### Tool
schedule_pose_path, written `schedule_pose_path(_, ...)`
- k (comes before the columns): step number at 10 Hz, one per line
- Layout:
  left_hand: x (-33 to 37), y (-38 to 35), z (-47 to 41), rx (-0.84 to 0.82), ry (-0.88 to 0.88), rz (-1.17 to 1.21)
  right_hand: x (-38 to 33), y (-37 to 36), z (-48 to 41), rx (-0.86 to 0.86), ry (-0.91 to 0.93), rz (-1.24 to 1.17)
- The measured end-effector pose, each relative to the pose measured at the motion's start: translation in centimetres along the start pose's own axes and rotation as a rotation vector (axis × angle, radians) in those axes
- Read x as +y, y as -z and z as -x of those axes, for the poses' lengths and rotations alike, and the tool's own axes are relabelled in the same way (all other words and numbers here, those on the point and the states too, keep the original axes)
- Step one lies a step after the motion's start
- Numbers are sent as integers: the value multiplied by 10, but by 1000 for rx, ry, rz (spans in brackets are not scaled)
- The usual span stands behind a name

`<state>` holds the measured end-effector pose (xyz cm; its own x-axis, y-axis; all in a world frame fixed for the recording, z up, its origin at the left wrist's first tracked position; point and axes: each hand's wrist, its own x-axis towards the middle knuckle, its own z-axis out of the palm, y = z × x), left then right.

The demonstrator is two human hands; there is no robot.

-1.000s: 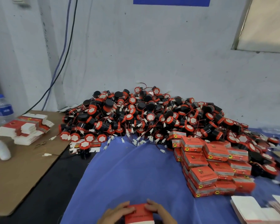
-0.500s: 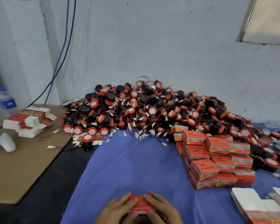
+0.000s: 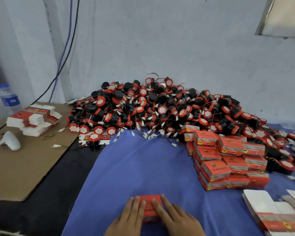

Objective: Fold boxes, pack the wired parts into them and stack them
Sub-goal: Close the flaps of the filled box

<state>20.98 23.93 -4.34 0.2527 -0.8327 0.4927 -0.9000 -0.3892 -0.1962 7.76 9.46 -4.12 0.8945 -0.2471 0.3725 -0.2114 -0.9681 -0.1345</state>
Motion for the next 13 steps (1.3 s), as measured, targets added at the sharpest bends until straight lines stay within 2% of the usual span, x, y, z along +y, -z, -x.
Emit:
schedule_pose_path(1, 13, 8, -2, -161, -10, 153, -13, 4, 2, -134, -78, -17)
schedule_pose_path(2, 16, 15, -8, -368, 201, 437, -14, 4, 3, -50, -124, -109)
schedule_pose_path(3, 24, 34, -13, -116, 438, 872, -31, 7, 6, 13, -496, -539)
schedule_pose_path(4, 47, 35, -24, -105, 668, 1145, -24, 33, 5, 275, -564, -691)
schedule_pose_path(5, 73, 36, -68, 73, 661, 1145, 11, 61, -1, 421, -511, -510)
schedule_pose_path(6, 92, 49, -124, 61, 523, 1242, 46, 90, -9, 393, -574, -412)
schedule_pose_path(7, 110, 46, -178, -4, 439, 1257, 85, 109, -24, 415, -604, -347)
schedule_pose_path(8, 119, 21, -224, -67, 433, 1237, 117, 115, -46, 376, -624, -279)
schedule_pose_path(9, 116, -12, -252, -205, 421, 1161, 149, 104, -66, 273, -640, -138)
schedule_pose_path(10, 116, -37, -256, -403, 335, 1159, 161, 90, -72, 71, -598, 142)
schedule_pose_path(11, 115, -41, -252, -421, 316, 1157, 164, 84, -62, 71, -597, 158)
schedule_pose_path(12, 125, -18, -236, 35, 407, 1142, 166, 98, -42, 318, -633, -73)
schedule_pose_path(13, 165, 19, -220, 347, 178, 1153, 179, 125, -12, 616, -780, -261)
